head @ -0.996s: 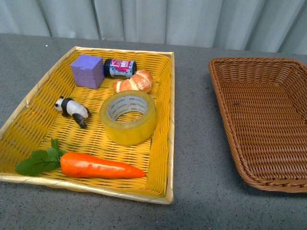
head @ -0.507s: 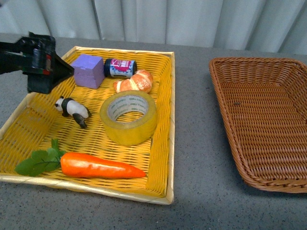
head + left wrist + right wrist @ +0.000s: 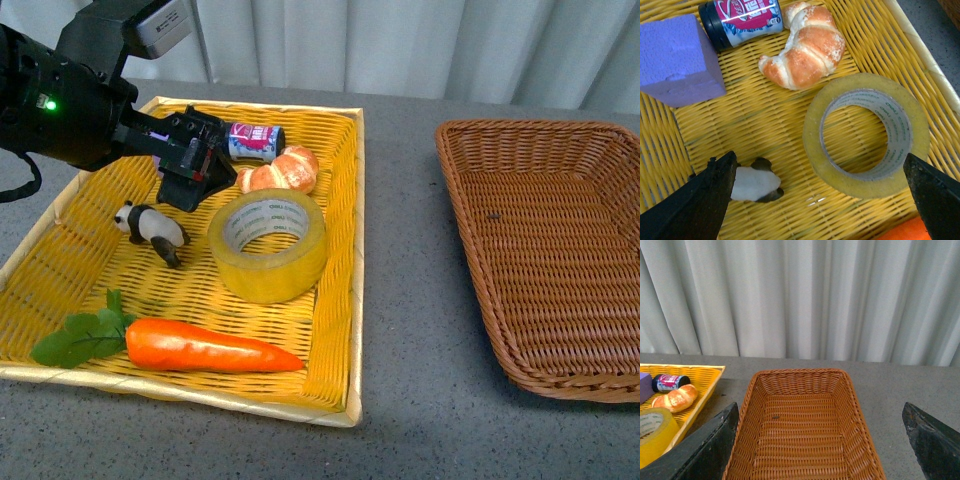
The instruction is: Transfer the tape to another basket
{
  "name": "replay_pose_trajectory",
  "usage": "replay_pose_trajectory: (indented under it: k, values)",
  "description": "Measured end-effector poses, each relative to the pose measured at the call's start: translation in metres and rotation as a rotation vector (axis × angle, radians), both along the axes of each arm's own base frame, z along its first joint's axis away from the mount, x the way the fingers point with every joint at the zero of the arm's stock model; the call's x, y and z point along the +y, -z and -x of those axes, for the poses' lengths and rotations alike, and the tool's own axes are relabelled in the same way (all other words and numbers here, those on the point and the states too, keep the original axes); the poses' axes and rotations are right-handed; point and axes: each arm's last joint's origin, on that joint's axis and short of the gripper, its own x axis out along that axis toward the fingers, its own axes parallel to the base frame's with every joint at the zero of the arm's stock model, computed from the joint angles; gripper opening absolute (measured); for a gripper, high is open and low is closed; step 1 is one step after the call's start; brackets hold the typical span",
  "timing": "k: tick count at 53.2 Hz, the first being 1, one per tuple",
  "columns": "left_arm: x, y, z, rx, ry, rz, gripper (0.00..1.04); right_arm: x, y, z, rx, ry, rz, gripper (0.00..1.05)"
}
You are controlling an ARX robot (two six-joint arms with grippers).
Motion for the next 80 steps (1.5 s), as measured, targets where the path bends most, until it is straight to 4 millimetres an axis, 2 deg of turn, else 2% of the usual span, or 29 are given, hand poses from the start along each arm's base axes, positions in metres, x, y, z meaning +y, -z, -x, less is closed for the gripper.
replay_pose_trajectory:
  k: [22,45,77,80]
  values:
    - [-0.010,0.025,-0.032,0.058,0.004,-0.064,0.98,0.000,0.000,0.000,0.000,0.000,0.000,0.96]
    - [-0.026,0.047,-0.036,0.096,0.048,-0.100,0.98,0.000,0.000,0.000,0.000,0.000,0.000,0.96]
    - [-0.028,0.060,-0.043,0.112,0.015,-0.133,0.98,0.000,0.000,0.000,0.000,0.000,0.000,0.96]
    - [-0.028,0.060,-0.043,0.110,0.013,-0.133,0.92,0.000,0.000,0.000,0.000,0.000,0.000,0.96]
